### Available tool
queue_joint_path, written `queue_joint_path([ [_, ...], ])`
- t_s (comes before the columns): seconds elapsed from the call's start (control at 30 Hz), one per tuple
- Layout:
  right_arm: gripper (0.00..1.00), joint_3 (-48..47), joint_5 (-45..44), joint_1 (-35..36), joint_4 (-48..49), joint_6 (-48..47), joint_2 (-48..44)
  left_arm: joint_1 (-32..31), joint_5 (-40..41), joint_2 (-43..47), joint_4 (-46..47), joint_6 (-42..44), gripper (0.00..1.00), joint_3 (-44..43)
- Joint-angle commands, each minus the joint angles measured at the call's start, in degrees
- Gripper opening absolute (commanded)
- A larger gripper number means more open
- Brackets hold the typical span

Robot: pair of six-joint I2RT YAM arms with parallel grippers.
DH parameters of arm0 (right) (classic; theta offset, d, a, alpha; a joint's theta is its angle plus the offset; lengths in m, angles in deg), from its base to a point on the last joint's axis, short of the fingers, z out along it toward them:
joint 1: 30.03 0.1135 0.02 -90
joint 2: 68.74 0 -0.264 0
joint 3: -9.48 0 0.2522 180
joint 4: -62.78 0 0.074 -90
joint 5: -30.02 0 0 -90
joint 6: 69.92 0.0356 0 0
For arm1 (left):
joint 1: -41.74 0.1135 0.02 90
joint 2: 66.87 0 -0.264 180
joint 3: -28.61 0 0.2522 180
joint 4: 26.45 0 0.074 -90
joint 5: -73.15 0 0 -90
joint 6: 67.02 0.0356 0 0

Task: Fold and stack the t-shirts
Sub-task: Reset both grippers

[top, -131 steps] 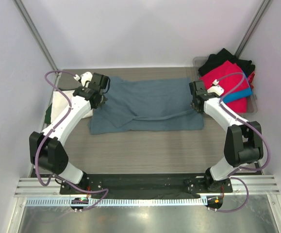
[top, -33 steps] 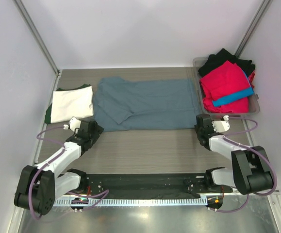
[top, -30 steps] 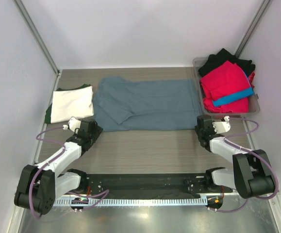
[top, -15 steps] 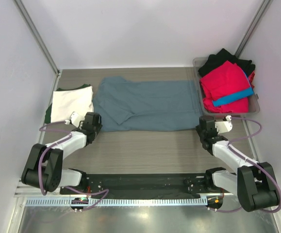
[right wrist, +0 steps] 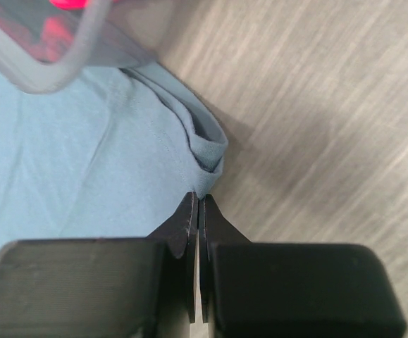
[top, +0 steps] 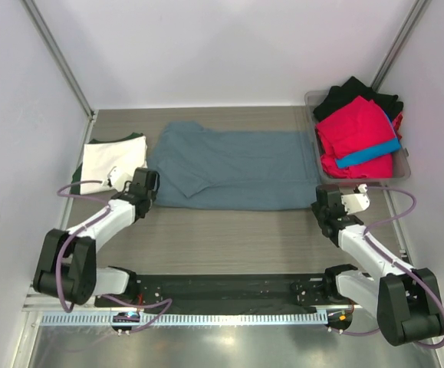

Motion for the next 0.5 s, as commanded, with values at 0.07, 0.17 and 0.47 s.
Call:
queue_joint_path([
  [0.07,0.01,-10.8,-3.3,-0.3,-6.8,-1.7,0.0,0.4,3.4,9.1,-10.8,2.8,0.0,-9.0],
  [0.17,0.01,-18.4,-3.3,-0.9,-10.7,-3.4,-0.4,0.5,2.9,13.0,-16.3,4.0,0.0,-15.9],
  [0.47,0.01,-9.1,2.4,-1.3,-14.3,1.3,-5.5,0.4,-0.1,21.2,-18.7,3.0,0.0,-6.5],
])
